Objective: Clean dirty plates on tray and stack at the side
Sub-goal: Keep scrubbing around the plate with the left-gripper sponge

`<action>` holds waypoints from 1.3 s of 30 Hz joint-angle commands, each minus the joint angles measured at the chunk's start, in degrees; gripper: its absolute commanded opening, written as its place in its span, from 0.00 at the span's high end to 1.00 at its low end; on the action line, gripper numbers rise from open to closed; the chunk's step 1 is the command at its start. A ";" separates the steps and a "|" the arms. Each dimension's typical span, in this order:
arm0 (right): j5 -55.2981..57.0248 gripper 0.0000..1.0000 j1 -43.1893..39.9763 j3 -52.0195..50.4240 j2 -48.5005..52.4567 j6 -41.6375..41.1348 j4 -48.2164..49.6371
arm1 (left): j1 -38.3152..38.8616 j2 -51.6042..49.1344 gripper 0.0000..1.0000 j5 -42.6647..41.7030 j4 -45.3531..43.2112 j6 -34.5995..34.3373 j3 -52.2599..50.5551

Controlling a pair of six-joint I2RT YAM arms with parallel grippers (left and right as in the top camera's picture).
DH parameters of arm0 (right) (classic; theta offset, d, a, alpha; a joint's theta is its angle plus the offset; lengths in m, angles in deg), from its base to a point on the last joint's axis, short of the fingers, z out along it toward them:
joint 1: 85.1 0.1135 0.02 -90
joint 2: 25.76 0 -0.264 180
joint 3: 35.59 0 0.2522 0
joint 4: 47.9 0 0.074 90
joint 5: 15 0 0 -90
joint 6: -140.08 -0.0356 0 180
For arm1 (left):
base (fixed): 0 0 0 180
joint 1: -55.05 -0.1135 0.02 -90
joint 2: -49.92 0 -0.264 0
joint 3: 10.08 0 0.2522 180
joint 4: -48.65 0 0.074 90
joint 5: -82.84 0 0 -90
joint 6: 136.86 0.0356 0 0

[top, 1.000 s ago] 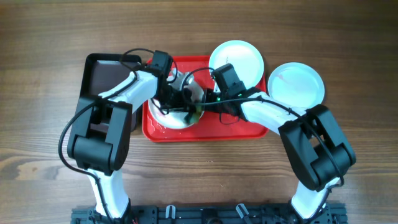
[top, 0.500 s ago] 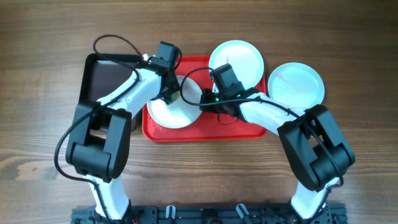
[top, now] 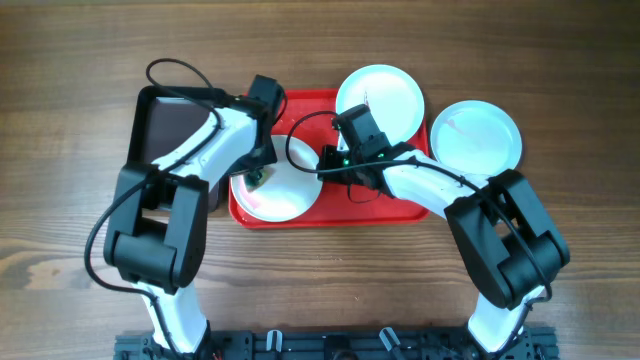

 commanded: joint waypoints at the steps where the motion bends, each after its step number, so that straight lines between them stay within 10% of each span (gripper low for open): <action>1: 1.44 0.96 -0.70 -0.87 1.51 -0.28 -1.22 | -0.74 -4.00 0.96 -21.14 3.34 11.96 -3.41; 12: 1.44 0.96 -0.70 -0.87 1.51 -0.26 -1.27 | -0.74 -4.00 0.96 -48.46 7.41 26.56 -3.41; 26: 1.44 0.96 -0.70 -0.87 1.51 -0.26 -1.25 | -0.74 -4.00 0.96 -49.29 -7.67 23.45 -3.41; 39: 1.44 0.96 -0.70 -0.87 1.51 -0.26 -1.25 | -0.74 -4.00 0.96 -7.48 -19.17 1.51 -3.39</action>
